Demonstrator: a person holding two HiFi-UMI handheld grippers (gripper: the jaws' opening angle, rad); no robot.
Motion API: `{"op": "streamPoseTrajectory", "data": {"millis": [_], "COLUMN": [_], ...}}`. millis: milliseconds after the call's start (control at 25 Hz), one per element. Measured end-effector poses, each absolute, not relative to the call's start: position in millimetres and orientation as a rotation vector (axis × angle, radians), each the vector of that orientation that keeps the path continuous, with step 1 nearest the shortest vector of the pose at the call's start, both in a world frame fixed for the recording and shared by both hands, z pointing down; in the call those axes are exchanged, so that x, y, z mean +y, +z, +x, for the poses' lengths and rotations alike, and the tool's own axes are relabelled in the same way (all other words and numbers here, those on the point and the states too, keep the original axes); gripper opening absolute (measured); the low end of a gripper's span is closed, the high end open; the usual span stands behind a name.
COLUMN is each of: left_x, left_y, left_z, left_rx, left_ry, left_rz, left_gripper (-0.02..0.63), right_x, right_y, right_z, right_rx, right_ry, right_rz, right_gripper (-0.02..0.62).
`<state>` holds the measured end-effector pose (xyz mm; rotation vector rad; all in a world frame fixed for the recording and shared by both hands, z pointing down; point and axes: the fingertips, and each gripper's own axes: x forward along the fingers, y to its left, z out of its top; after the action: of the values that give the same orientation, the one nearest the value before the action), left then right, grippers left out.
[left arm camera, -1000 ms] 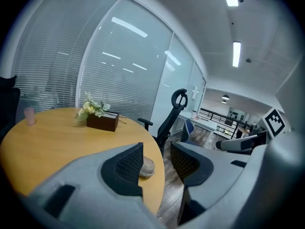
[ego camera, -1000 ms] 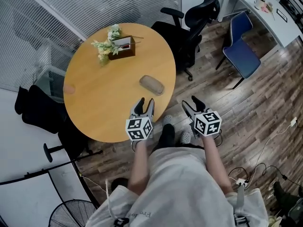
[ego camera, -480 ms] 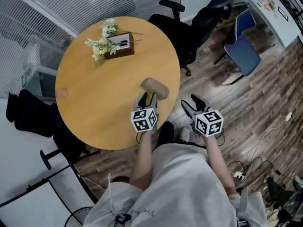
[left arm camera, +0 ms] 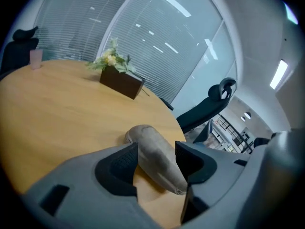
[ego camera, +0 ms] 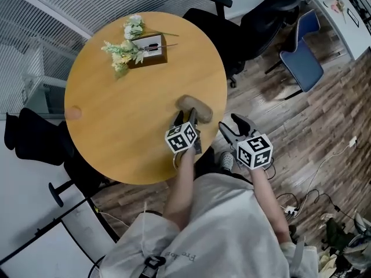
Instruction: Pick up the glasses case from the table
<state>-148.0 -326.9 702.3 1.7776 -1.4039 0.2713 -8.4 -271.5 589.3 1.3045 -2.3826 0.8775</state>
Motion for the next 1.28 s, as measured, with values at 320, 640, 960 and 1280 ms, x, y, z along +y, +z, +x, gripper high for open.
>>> {"op": "streamPoseTrajectory", "data": {"millis": [320,640,960,1280], "left_x": [-334,-336,-346,-352], "left_y": [724,744,746,751], "left_z": [-150,-136,-125,-118], "left_rx": [-1.369,-1.308,-1.283,-1.251], "left_ry": [0.085,0.151,0.178,0.244], "left_rz": [1.602,1.580,1.609,1.635], "left_gripper": [0.290,0.300,0.311,0.314], "right_x": [-270,-265,-269,-270], "right_y": [600,611,613,613], "right_z": [-13,-18,-10,-2], "right_rx": [-2.352,-2.336,-2.310,-2.296], "right_ry": [0.909,0.965,0.965,1.020], "right_rz": [1.286,1.262,1.293,1.355], "right_gripper": [0.221,0.221,0.221,0.221]}}
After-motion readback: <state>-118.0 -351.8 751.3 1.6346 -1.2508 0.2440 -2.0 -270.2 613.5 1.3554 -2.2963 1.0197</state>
